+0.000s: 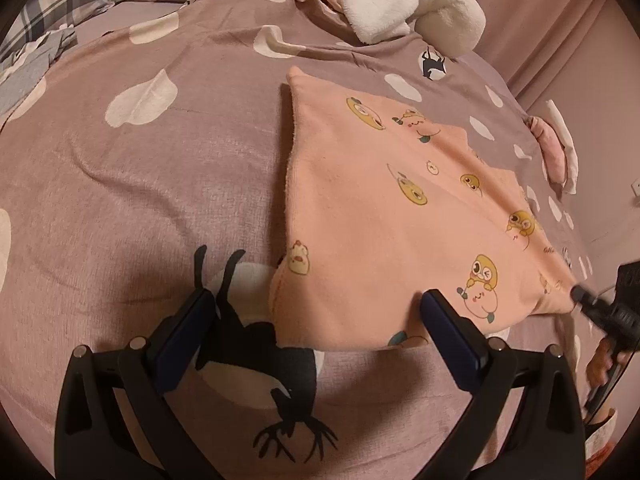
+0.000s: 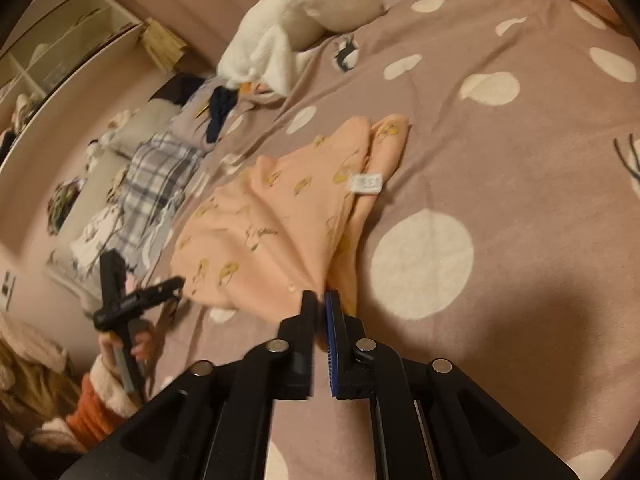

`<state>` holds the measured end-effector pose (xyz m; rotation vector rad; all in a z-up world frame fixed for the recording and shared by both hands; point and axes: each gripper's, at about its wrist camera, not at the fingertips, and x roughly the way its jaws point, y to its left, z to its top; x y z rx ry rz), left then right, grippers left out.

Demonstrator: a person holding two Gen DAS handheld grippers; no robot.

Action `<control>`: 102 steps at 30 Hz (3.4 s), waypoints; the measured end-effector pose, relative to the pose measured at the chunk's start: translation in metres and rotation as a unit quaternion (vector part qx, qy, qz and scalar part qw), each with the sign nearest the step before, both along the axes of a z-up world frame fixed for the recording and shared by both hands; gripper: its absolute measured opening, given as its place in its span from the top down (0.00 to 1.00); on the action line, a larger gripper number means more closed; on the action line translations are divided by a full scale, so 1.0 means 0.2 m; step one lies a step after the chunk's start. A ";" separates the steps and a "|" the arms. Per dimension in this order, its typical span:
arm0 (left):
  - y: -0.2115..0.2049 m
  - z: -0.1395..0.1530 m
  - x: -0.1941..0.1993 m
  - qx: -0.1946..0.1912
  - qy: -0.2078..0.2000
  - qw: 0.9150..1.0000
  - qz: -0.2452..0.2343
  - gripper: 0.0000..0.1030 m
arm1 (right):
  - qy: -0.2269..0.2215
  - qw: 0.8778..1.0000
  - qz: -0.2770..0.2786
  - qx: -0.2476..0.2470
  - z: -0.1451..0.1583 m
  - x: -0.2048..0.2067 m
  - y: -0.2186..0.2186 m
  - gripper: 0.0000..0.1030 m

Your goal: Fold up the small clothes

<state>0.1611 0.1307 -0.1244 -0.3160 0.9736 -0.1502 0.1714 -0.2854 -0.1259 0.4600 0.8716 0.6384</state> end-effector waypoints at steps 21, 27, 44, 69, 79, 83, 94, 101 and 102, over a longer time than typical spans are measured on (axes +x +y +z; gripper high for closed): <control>-0.06 -0.03 0.06 0.057 -0.018 0.998 -0.016 0.00 | 0.028 0.998 -0.049 -0.039 -0.02 0.69 0.30 0.90; -0.02 -0.02 0.07 0.029 -0.019 0.999 0.003 0.01 | 0.032 0.994 -0.105 -0.016 0.01 0.64 0.19 0.94; 0.05 0.01 0.03 -0.275 0.044 0.960 0.000 0.01 | 0.160 0.963 -0.216 0.004 0.02 0.23 -0.10 0.29; 0.08 -0.04 0.25 -0.383 0.027 0.920 0.075 0.03 | 0.203 0.943 -0.163 0.207 -0.16 0.10 0.18 0.25; 0.07 -0.15 0.38 -0.341 0.067 0.930 0.121 0.90 | 0.149 0.974 -0.159 0.070 -0.13 0.14 0.22 0.84; 0.06 -0.06 0.34 -0.324 0.067 0.936 0.118 0.92 | 0.134 0.977 -0.156 0.059 -0.10 0.13 0.23 0.85; -0.04 0.03 0.19 -0.317 0.086 0.940 0.086 0.92 | 0.113 0.980 -0.134 0.093 -0.01 0.02 0.20 0.92; -0.01 -0.01 0.07 -0.349 0.091 0.928 0.095 0.92 | 0.109 0.981 -0.123 0.101 0.00 -0.06 0.22 0.92; -0.01 -0.02 0.04 -0.346 0.099 0.928 0.099 0.92 | 0.104 0.983 -0.120 0.093 0.02 -0.08 0.22 0.93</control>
